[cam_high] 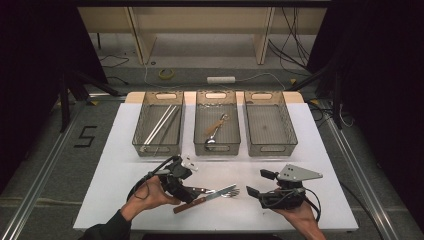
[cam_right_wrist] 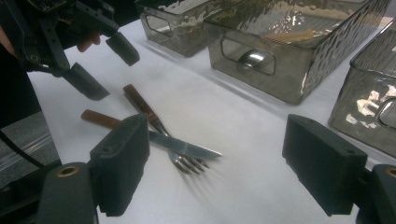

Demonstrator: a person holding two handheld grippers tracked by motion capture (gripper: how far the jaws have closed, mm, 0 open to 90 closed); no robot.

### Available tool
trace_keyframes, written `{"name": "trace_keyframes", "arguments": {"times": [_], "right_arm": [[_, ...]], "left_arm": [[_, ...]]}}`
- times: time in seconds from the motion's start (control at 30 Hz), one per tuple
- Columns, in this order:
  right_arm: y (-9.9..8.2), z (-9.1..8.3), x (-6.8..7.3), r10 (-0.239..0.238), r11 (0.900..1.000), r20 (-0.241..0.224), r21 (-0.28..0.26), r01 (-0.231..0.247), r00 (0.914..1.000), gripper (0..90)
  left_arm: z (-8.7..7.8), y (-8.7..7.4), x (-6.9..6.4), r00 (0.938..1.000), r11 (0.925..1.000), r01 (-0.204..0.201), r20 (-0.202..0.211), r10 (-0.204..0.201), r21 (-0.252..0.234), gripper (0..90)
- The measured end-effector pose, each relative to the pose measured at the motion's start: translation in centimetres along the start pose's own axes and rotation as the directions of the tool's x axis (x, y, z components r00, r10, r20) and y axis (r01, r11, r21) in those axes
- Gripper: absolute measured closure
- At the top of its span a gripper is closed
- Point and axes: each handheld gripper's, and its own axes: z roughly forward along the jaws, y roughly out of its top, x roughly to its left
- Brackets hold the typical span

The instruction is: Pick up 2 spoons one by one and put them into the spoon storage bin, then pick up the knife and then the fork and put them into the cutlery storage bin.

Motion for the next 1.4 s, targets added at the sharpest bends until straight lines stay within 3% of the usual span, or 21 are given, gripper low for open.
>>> {"name": "trace_keyframes", "arguments": {"times": [0.33, 0.77, 1.4], "right_arm": [[0.0, 0.0, 0.0, -0.001, 1.0000, 0.000, 0.001, 0.001, 1.0000, 24.0], [0.0, 0.0, 0.1, -0.006, 1.0000, 0.002, 0.004, 0.006, 1.0000, 24.0], [-0.1, 0.0, 0.1, -0.010, 0.9999, 0.009, 0.010, 0.010, 0.9999, 24.0]], "left_arm": [[0.6, -1.0, -0.6, 0.9999, 0.9993, -0.010, 0.013, 0.010, 0.035, 22.6], [1.5, -2.4, -1.1, 0.9997, 0.9954, -0.025, -0.001, 0.025, 0.093, 24.1], [2.3, -2.7, -2.1, 0.9970, 0.9899, -0.078, 0.012, 0.077, 0.119, 52.3]]}}
